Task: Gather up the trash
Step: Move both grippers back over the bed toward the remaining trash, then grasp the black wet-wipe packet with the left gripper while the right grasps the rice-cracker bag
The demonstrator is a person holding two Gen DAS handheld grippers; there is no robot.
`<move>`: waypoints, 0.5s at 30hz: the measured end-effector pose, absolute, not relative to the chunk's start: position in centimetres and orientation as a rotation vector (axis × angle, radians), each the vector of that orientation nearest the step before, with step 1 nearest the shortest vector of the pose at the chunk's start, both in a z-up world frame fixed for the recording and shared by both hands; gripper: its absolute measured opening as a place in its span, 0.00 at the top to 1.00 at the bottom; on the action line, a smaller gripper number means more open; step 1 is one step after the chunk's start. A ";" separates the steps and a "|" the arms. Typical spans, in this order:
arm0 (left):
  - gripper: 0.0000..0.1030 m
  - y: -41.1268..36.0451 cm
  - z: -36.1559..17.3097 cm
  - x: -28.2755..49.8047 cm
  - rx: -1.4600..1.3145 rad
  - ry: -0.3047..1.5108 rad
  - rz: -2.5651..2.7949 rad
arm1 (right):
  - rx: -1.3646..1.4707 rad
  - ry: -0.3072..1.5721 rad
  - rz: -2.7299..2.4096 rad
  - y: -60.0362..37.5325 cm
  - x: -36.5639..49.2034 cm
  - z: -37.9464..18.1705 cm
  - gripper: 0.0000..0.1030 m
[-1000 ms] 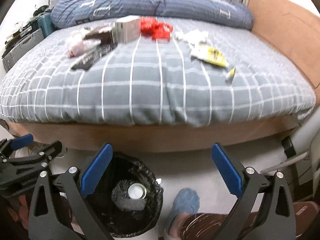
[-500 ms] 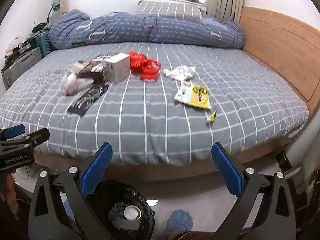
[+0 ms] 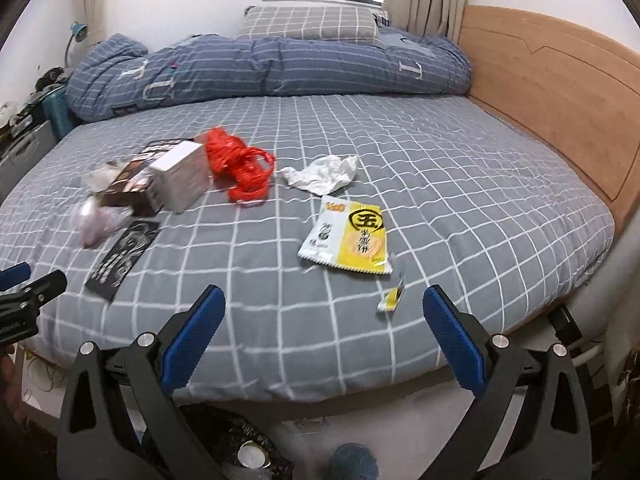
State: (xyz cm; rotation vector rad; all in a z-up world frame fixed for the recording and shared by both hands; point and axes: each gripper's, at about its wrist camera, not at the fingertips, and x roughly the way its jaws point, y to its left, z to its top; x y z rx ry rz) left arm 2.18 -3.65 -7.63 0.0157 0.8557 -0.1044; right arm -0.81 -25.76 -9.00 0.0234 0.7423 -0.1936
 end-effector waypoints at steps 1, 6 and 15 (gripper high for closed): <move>0.06 -3.8 -7.8 2.7 0.020 0.859 -0.108 | 0.024 0.748 -0.195 -26.0 -0.2 -9.2 0.07; 0.06 -4.7 -8.7 5.3 0.040 0.885 -0.122 | 0.032 0.783 -0.211 -27.3 2.7 -10.1 0.08; 0.06 -5.3 -10.3 8.6 0.033 0.937 -0.146 | 0.078 0.841 -0.247 -30.1 7.8 -11.5 0.08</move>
